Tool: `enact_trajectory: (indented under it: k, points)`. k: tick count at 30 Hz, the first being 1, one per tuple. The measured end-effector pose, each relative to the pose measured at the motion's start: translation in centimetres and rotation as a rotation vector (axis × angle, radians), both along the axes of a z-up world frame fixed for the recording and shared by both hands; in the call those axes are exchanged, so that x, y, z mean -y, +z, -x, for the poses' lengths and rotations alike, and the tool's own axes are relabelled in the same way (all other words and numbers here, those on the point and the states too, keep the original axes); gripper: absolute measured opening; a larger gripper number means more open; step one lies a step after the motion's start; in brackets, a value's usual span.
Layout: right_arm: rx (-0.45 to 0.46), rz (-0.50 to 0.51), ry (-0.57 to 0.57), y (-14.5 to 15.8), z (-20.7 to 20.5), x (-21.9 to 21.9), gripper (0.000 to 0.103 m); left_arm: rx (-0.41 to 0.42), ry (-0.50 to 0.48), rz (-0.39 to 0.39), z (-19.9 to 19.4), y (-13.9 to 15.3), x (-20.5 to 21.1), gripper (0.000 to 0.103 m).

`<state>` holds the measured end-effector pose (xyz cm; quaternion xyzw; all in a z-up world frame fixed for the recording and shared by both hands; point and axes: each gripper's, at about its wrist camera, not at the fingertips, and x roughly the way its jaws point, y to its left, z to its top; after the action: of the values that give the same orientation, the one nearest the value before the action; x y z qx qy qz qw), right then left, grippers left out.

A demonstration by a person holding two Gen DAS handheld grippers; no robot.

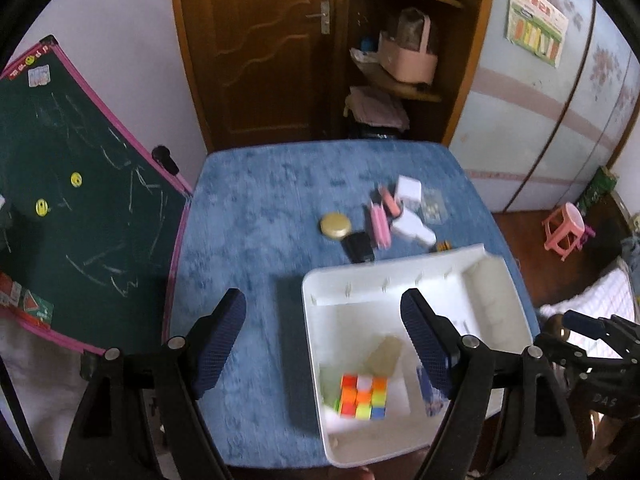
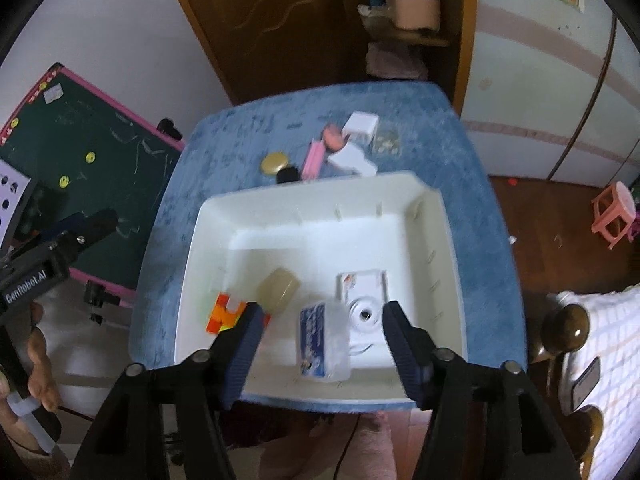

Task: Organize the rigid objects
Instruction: 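Move both grippers back over the remaining items on the table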

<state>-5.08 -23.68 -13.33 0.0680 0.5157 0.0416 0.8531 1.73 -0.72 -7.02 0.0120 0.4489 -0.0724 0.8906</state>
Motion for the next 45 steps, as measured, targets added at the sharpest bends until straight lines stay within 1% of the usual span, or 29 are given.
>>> enact_trajectory:
  k: [5, 10, 12, 14, 17, 18, 20, 21, 24, 28, 30, 31, 36, 41, 45]
  points:
    - [0.014, 0.029, -0.024, 1.6, -3.6, 1.7, 0.066, 0.008, 0.033, 0.000, -3.6, 1.1, 0.5, 0.082]
    - [0.016, 0.048, -0.038, 2.9, -9.3, 3.8, 0.066, -0.010, 0.049, -0.010, -7.7, 1.3, 1.7, 0.082]
    - [0.014, 0.058, -0.042, 3.2, -12.1, 4.6, 0.066, -0.020, 0.056, -0.022, -9.5, 0.9, 2.4, 0.082]
    - [0.008, 0.063, -0.047, 3.1, -15.0, 5.4, 0.067, -0.044, 0.060, -0.035, -11.7, -0.1, 3.2, 0.082]
    - [-0.011, 0.057, -0.046, 2.4, -19.0, 6.4, 0.072, -0.110, 0.064, -0.041, -15.0, -2.3, 4.2, 0.082]
    - [-0.025, 0.059, -0.046, 1.7, -21.0, 6.7, 0.072, -0.145, 0.068, -0.042, -16.4, -3.6, 4.5, 0.082]
    - [-0.052, 0.059, -0.043, 0.4, -23.2, 7.4, 0.072, -0.209, 0.074, -0.036, -18.4, -5.9, 5.0, 0.082]
    - [-0.080, 0.053, -0.042, -0.8, -24.9, 7.7, 0.072, -0.242, 0.077, -0.031, -19.3, -7.0, 5.2, 0.082]
    - [-0.154, 0.035, -0.045, -4.2, -28.4, 8.6, 0.072, -0.378, 0.099, -0.011, -22.3, -11.7, 5.6, 0.082]
    - [-0.262, 0.014, -0.059, -9.0, -31.8, 9.5, 0.072, -0.502, 0.148, 0.030, -24.8, -16.5, 5.5, 0.082]
    - [-0.315, 0.003, -0.068, -11.5, -32.9, 9.7, 0.072, -0.544, 0.171, 0.042, -25.5, -18.3, 5.4, 0.082]
    - [-0.341, -0.001, -0.073, -12.7, -33.4, 9.8, 0.072, -0.559, 0.181, 0.041, -25.8, -18.9, 5.5, 0.082]
    - [-0.409, -0.011, -0.079, -16.4, -34.6, 9.7, 0.072, -0.589, 0.211, 0.048, -26.2, -20.8, 5.2, 0.082]
    - [-0.440, -0.028, -0.075, -18.1, -34.9, 9.1, 0.072, -0.598, 0.232, 0.049, -26.1, -21.4, 4.8, 0.082]
    - [-0.446, -0.027, -0.062, -18.7, -35.0, 8.4, 0.072, -0.613, 0.248, 0.048, -26.0, -21.9, 4.5, 0.082]
